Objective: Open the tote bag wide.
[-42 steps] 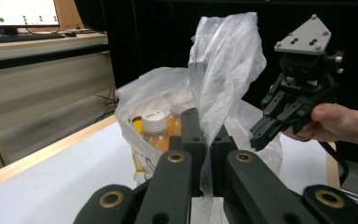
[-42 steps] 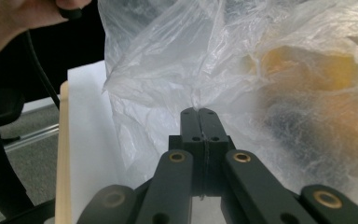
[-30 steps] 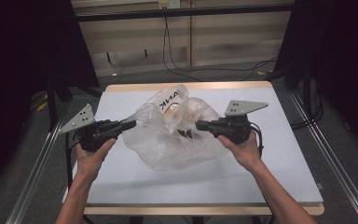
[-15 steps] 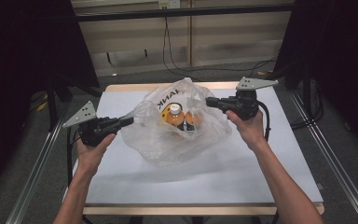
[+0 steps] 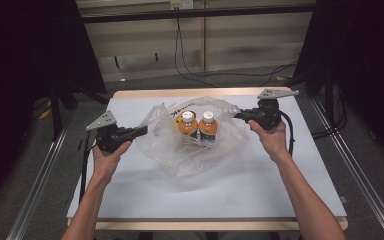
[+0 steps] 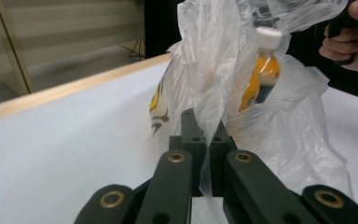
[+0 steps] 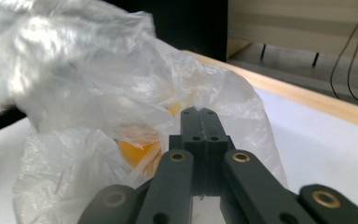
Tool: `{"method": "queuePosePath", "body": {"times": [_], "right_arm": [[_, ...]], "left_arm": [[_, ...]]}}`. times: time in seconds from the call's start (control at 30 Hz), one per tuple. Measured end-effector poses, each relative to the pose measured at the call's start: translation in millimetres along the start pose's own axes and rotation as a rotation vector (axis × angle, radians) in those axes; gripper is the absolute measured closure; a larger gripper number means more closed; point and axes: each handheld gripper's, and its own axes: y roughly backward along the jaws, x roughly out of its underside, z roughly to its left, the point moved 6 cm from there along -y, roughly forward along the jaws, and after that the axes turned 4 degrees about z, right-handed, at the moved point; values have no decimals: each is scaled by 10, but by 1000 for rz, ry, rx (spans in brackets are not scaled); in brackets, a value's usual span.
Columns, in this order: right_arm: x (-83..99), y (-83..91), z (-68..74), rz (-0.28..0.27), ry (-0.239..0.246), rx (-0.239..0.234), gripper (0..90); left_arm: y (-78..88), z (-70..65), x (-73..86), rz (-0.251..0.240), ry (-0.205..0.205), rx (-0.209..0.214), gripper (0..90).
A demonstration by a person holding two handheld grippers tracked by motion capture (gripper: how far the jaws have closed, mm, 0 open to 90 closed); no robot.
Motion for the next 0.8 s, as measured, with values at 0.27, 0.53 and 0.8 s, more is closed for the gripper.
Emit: {"method": "queuePosePath", "body": {"times": [0.27,0.53,0.8], "right_arm": [[347,-211,-197,81,-51,19,900],[621,-395,-322,151,-83,37,900],[913,-394,-360,221,-97,42,900]], "left_arm": [[-179,79,219,74,15,-26,900],[-358,101,406,155,19,-21,900],[-422,123,671,288,-9,-38,900]]}}
